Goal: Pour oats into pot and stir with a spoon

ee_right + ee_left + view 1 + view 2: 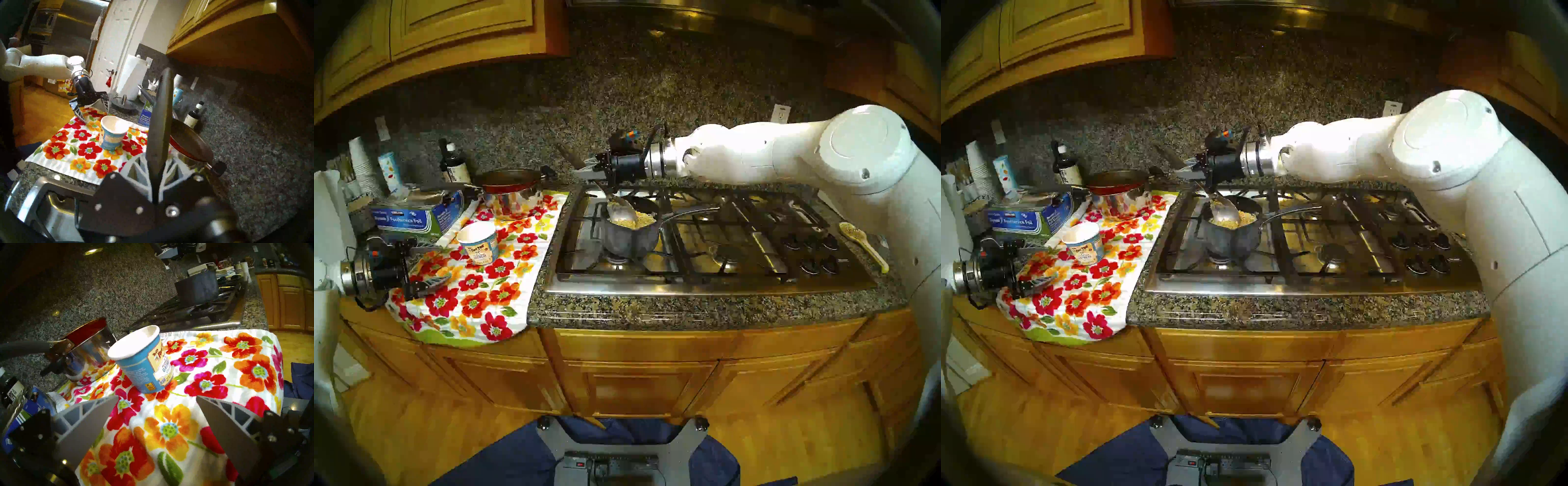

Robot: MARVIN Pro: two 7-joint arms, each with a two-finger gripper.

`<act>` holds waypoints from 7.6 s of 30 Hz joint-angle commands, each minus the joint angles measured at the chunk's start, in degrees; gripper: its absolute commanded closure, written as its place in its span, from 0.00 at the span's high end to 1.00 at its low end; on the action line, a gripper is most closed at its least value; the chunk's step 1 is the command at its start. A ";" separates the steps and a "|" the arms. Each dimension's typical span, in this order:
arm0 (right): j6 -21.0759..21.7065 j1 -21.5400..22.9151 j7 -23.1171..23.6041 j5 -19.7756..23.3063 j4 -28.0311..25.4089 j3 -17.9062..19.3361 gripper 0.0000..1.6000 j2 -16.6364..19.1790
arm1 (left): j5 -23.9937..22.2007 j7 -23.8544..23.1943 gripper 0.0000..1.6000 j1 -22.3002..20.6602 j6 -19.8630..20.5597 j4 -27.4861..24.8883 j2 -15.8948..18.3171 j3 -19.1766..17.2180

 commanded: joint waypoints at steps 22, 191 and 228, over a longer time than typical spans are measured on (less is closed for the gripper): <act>-1.71 3.11 8.16 0.62 -0.97 0.87 0.00 5.23 | -1.05 0.15 1.00 -0.90 0.01 -0.82 1.06 -0.90; -20.28 21.55 -46.14 -49.51 -30.05 -10.39 0.00 6.17 | -1.35 0.15 1.00 -0.93 0.02 -0.75 1.11 -0.91; -15.04 24.94 -56.85 -50.64 -45.19 -9.03 0.00 10.83 | -1.15 0.15 1.00 -0.87 0.00 -0.81 1.10 -0.88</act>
